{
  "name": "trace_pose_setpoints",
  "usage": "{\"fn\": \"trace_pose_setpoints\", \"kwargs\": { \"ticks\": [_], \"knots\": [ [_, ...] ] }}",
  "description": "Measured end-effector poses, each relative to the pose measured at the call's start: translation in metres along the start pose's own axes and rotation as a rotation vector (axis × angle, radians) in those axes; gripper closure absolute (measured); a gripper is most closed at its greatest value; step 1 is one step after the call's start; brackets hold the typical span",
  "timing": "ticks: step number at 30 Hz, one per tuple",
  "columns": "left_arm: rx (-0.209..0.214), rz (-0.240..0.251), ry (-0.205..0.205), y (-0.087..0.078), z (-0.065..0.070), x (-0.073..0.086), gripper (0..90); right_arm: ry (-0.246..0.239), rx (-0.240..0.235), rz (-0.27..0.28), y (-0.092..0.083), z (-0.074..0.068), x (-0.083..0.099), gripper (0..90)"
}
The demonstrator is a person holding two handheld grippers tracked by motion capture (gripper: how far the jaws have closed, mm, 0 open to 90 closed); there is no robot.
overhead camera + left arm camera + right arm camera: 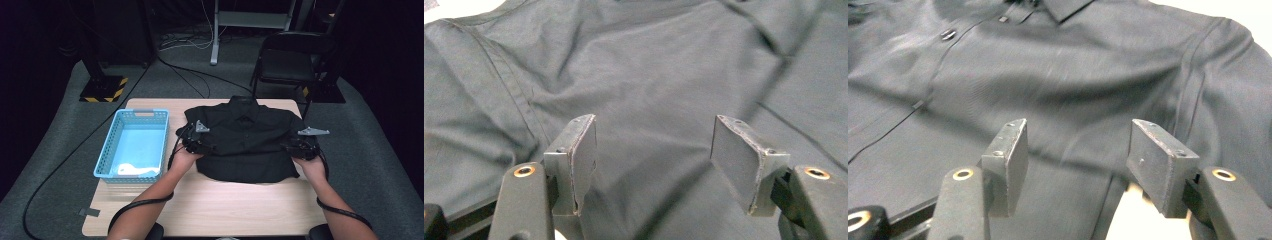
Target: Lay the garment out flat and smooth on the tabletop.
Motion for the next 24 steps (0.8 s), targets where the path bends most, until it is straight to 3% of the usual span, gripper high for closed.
{"fn": "trace_pose_setpoints", "kwargs": {
  "ticks": [5, 8, 10, 13, 18, 21, 24],
  "knots": [
    [0.012, 0.013, 0.003, -0.027, 0.010, 0.017, 35.0, 0.002, -0.012, -0.056, -0.022, -0.006, 0.028, 39.4],
    [-0.008, 0.033, 0.002, -0.035, 0.011, 0.024, 34.9, 0.003, -0.003, -0.083, -0.026, -0.009, 0.039, 39.2],
    [-0.016, 0.053, -0.022, -0.037, 0.010, 0.029, 34.7, 0.009, -0.010, -0.109, -0.025, -0.011, 0.047, 39.3],
    [-0.034, 0.050, -0.054, -0.036, 0.008, 0.034, 34.7, -0.006, -0.021, -0.138, -0.022, -0.017, 0.055, 39.5],
    [-0.057, 0.014, -0.053, -0.029, 0.007, 0.042, 34.7, -0.086, 0.004, -0.173, -0.015, -0.026, 0.061, 43.4],
    [-0.061, -0.007, -0.051, -0.025, 0.006, 0.046, 35.0, -0.088, 0.000, -0.166, -0.014, -0.028, 0.062, 46.7],
    [-0.050, -0.026, -0.078, -0.022, 0.006, 0.049, 35.0, -0.078, -0.012, -0.154, -0.015, -0.028, 0.064, 54.2]
  ]
}}
Point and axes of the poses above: each handheld gripper's, and its own axes: y roughly forward along the jaws, x roughly out of its underside, z roughly to its right, the point moved 3 cm from there along y, roughly forward along the jaws, and after that the axes turned 5 degrees about -x, right-handed, at the moved point
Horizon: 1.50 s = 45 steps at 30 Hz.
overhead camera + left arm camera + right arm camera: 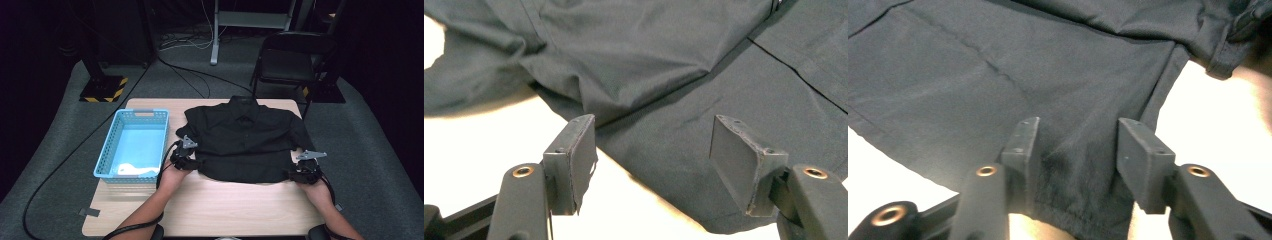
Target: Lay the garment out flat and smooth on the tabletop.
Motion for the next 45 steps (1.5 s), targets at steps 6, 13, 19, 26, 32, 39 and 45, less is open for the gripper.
{"fn": "trace_pose_setpoints", "kwargs": {
  "ticks": [6, 13, 19, 26, 32, 39, 45],
  "knots": [
    [-0.022, -0.043, 0.015, 0.009, -0.001, 0.007, 34.6, -0.002, -0.017, 0.009, -0.002, 0.001, 0.002, 72.6],
    [-0.005, -0.058, 0.010, 0.017, 0.000, 0.010, 37.6, -0.020, -0.030, 0.006, -0.002, -0.001, 0.001, 79.7],
    [0.054, -0.039, 0.001, 0.018, 0.002, 0.009, 54.9, -0.023, -0.036, 0.006, -0.002, -0.002, 0.001, 82.9],
    [0.052, -0.056, 0.060, 0.018, 0.009, 0.003, 80.9, -0.047, -0.029, 0.000, -0.001, -0.004, 0.000, 87.7],
    [0.074, 0.012, 0.061, 0.000, 0.011, -0.012, 86.7, -0.048, -0.038, 0.044, -0.007, -0.004, -0.004, 88.5],
    [0.078, 0.084, 0.109, -0.021, 0.014, -0.033, 87.6, -0.051, -0.044, 0.120, -0.021, -0.005, -0.018, 88.8],
    [0.073, 0.135, 0.104, -0.036, 0.008, -0.052, 87.8, -0.032, -0.057, 0.182, -0.037, 0.000, -0.036, 89.0]
  ]
}}
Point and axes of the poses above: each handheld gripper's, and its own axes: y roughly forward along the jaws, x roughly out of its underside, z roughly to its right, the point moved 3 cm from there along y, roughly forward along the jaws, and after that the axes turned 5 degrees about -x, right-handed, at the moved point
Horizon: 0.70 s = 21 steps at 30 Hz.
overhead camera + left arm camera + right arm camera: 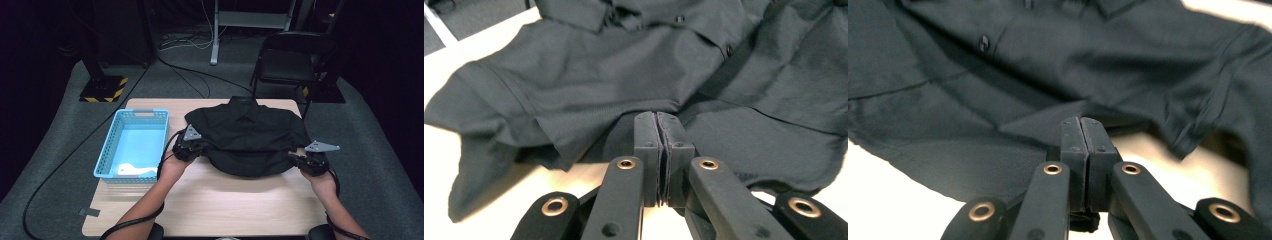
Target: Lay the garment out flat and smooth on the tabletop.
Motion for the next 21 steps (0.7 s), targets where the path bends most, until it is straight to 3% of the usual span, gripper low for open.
{"fn": "trace_pose_setpoints", "kwargs": {
  "ticks": [5, 10, 13, 16, 17, 18, 21],
  "knots": [
    [-0.008, 0.048, -0.016, -0.013, -0.008, -0.019, 87.8, -0.007, 0.004, 0.082, -0.017, 0.002, -0.028, 89.2],
    [-0.003, 0.090, 0.005, -0.032, -0.007, -0.036, 87.8, -0.019, 0.020, 0.144, -0.037, 0.003, -0.047, 89.2],
    [0.003, 0.102, 0.027, -0.043, -0.003, -0.042, 87.8, -0.023, 0.016, 0.166, -0.047, 0.001, -0.051, 89.2],
    [0.004, 0.102, 0.027, -0.044, -0.003, -0.043, 87.8, -0.029, 0.011, 0.169, -0.050, -0.002, -0.051, 89.2],
    [0.036, 0.086, 0.052, -0.055, 0.003, -0.046, 87.8, -0.029, 0.011, 0.169, -0.050, -0.002, -0.051, 89.2],
    [0.044, 0.082, 0.062, -0.058, 0.005, -0.047, 87.8, -0.052, 0.003, 0.161, -0.060, -0.010, -0.047, 89.2],
    [0.056, 0.074, 0.090, -0.068, 0.011, -0.048, 87.7, -0.064, -0.009, 0.161, -0.069, -0.017, -0.041, 89.2]
  ]
}}
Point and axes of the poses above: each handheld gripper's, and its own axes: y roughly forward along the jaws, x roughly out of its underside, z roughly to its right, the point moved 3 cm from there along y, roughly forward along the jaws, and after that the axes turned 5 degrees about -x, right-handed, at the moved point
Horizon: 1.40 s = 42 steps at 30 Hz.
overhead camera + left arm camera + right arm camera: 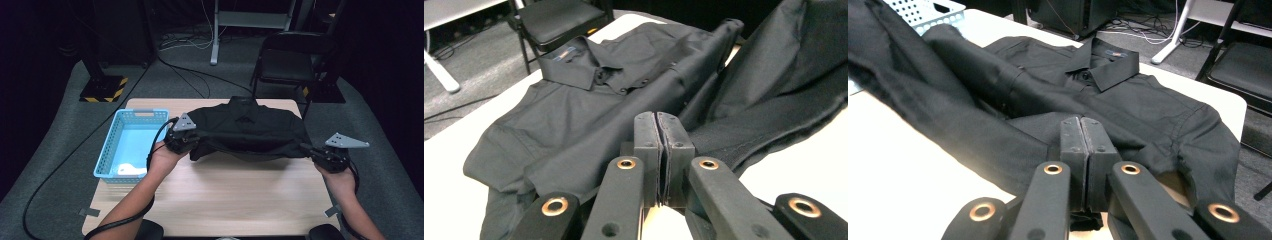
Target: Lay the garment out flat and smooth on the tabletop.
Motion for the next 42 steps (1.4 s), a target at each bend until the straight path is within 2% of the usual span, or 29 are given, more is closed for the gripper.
{"fn": "trace_pose_setpoints", "kwargs": {
  "ticks": [7, 12, 17, 25, 31, 42],
  "knots": [
    [0.043, -0.001, 0.022, -0.023, 0.013, -0.004, 87.7, -0.009, -0.024, 0.028, -0.025, -0.015, 0.003, 89.2],
    [0.077, -0.021, 0.033, -0.030, 0.027, 0.009, 87.6, -0.022, -0.043, 0.012, -0.033, -0.030, 0.016, 89.2],
    [0.102, -0.021, 0.021, -0.037, 0.036, 0.022, 87.6, -0.026, -0.057, 0.008, -0.041, -0.042, 0.024, 89.2],
    [0.128, -0.011, -0.004, -0.047, 0.048, 0.041, 87.7, -0.027, -0.080, -0.010, -0.050, -0.055, 0.033, 89.2],
    [0.133, -0.012, 0.011, -0.051, 0.057, 0.047, 87.6, -0.037, -0.090, -0.023, -0.055, -0.064, 0.037, 89.2],
    [0.166, -0.026, 0.012, -0.058, 0.072, 0.062, 87.7, -0.032, -0.118, -0.050, -0.062, -0.077, 0.050, 89.2]
  ]
}}
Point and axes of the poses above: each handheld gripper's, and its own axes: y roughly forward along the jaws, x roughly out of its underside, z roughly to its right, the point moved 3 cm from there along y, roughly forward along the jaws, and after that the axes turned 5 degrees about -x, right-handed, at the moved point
